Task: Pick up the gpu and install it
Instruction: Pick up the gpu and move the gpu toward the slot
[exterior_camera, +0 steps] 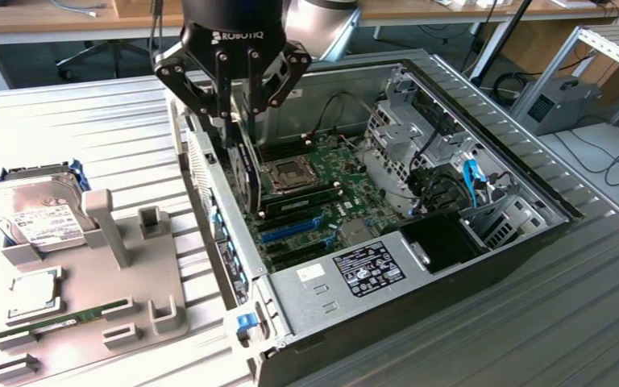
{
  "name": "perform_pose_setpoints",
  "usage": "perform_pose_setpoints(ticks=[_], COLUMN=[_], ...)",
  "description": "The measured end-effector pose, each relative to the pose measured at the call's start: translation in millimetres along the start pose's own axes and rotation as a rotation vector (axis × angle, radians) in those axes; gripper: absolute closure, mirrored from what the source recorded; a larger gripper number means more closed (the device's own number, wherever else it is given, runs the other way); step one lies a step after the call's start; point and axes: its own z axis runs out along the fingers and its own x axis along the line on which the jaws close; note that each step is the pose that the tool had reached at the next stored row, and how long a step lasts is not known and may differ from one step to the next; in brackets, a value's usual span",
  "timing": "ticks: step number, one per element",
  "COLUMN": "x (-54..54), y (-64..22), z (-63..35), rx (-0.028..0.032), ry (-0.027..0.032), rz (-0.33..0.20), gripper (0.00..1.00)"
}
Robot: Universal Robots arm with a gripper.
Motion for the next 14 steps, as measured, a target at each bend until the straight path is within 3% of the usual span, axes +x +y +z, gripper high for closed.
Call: perform_pose_setpoints(ticks=[14], x=[-12.1], y=[1.4], z=[10.9], rx=[0.0000], ry=[0.0000], rz=[0.000], gripper=[0.74])
